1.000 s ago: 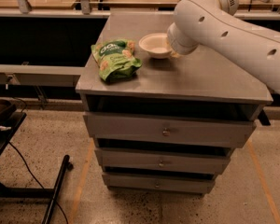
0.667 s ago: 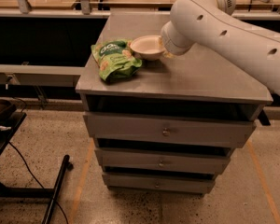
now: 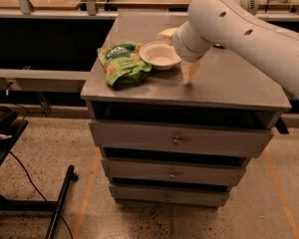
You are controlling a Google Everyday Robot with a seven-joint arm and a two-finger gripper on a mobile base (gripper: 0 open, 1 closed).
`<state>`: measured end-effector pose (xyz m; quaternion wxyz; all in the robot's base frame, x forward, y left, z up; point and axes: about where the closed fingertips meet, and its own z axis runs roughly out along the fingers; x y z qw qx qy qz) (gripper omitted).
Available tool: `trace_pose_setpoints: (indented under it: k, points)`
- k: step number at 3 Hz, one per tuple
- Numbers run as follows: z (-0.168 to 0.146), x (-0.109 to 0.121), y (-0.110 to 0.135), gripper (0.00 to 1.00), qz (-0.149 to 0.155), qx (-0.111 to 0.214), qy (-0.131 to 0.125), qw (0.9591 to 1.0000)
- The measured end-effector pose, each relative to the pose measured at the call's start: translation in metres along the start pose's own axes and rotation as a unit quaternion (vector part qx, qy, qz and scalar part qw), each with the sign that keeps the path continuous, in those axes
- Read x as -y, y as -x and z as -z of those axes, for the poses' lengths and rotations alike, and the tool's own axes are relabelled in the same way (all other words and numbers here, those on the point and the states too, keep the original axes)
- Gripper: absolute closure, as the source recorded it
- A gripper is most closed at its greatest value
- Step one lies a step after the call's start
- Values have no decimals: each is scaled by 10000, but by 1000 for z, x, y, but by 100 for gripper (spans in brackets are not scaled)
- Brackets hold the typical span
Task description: Move paper bowl near green rice chip bag
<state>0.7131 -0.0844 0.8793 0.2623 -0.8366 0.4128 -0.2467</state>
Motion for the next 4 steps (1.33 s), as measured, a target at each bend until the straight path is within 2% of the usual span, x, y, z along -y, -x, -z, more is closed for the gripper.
trace_pose_setpoints:
  k: [1,2,3,4]
  points:
    - [48,-10,-31,0,-630,141,-75,9979]
    - [121,-12,-68,0,-1608,265,-490,9854]
    - [127,-8,-66,0,-1704,368,-574,9830]
    - [127,-8,-66,0,-1704,368,-574,9830]
